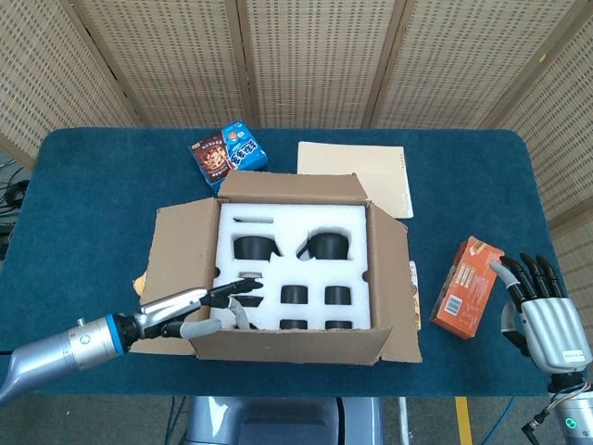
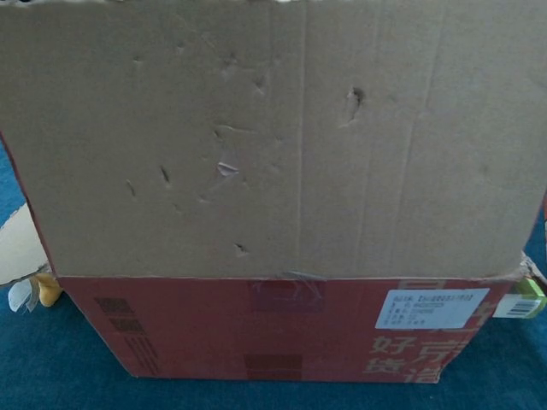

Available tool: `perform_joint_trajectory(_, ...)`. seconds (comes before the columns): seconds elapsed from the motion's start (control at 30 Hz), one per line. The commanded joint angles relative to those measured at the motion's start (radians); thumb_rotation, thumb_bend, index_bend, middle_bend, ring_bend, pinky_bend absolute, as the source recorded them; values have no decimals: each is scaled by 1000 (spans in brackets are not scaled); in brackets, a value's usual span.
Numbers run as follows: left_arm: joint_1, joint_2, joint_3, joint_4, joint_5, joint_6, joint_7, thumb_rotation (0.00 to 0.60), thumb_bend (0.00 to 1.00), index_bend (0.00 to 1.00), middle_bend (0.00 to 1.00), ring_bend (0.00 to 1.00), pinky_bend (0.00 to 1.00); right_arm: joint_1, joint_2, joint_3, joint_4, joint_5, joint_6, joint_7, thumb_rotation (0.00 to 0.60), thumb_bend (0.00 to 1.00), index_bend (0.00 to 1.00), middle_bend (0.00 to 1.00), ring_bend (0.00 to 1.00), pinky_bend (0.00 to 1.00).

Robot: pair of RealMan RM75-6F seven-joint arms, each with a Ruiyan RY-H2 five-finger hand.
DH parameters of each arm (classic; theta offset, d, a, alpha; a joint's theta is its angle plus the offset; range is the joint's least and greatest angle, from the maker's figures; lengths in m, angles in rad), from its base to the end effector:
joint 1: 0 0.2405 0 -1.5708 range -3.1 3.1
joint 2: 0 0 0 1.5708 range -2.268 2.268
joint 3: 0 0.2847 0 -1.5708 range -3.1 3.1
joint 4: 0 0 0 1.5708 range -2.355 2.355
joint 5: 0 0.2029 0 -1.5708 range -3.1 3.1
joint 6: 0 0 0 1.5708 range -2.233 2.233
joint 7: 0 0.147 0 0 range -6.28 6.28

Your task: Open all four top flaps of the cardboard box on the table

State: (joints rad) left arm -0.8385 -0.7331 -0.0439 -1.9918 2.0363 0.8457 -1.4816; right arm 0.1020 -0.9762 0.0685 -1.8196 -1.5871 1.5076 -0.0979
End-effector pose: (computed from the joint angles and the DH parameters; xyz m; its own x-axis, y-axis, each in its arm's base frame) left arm -0.0949 0.2691 0.1604 -0.1180 0.8973 0.4253 0.8249 -0.1499 0.5451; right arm -0.2817 -0.1901 0.2083 0.4277 0.0503 0.9025 -0.8939 -0.1243 0.4306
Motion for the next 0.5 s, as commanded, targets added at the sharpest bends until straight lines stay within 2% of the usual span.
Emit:
perform_joint_trajectory(0.03,-63,15,95,57,114,108,-126,60,211,396,0,0,0,0,1,0,-1,0,0,-1,600,823,140,135,0,0)
perform_joint_trajectory(0.27,-109,20,192,79,212,188,-156,61,211,397,0,0,0,-1,3,1,-5,-1,2,-3,600,822,139,136,0,0)
perform_joint_trajectory(0.5,-146,25,274,86,273,215,-146,61,211,397,0,0,0,2,3,2,-5,-2,0,-3,600,823,140,136,0,0)
